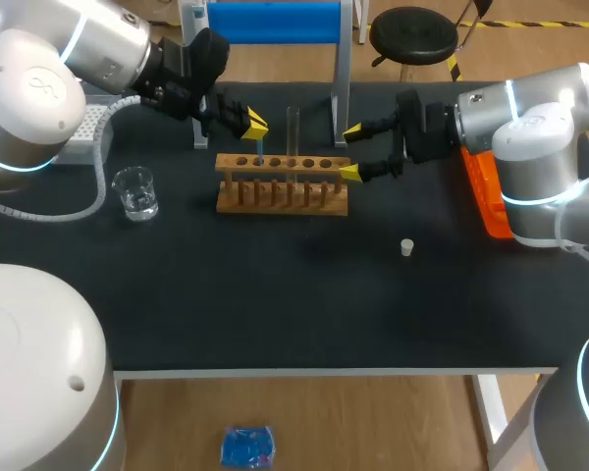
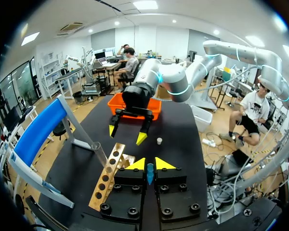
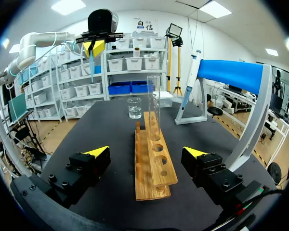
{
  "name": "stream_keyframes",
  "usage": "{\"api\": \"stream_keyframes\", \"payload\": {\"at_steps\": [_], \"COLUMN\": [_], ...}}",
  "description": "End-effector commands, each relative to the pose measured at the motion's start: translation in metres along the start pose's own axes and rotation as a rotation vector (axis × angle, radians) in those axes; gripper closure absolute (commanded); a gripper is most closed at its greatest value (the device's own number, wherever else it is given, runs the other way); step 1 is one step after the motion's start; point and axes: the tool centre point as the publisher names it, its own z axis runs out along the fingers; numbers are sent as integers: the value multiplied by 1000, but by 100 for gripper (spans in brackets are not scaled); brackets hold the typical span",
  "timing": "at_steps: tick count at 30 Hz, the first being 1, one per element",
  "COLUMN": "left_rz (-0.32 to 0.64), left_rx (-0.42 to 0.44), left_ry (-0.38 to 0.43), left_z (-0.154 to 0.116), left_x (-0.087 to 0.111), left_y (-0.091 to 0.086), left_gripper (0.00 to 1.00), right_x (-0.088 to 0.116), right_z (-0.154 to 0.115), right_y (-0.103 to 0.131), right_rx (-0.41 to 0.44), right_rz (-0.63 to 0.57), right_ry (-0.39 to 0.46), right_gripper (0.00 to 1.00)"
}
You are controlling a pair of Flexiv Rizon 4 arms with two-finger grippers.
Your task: Invert the test tube, pick up the pipette, mount the tip to pipette, aspirate from beaker and dispense into the tube, eject the tip, return the pipette, and cap with the stopper.
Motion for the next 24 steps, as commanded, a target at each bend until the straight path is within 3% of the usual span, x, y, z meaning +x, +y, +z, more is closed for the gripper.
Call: {"api": "stream_keyframes", "payload": {"at_steps": [1, 14, 24], "left_rz": [0, 0, 0], "left_rx": [-2, -2, -2], "left_ry": [1, 1, 1], "left_z": [-1, -1, -1], "left_x": [0, 0, 0], "left_y": [0, 0, 0], "left_gripper": [100, 100, 100], "right_x": [1, 1, 62], "right_z": [-1, -1, -39], "right_y": [0, 0, 26], "right_rx": [0, 0, -64], "right_rz": [-1, -1, -37], "right_ry": [-2, -2, -76], "right_gripper": [0, 0, 0]}}
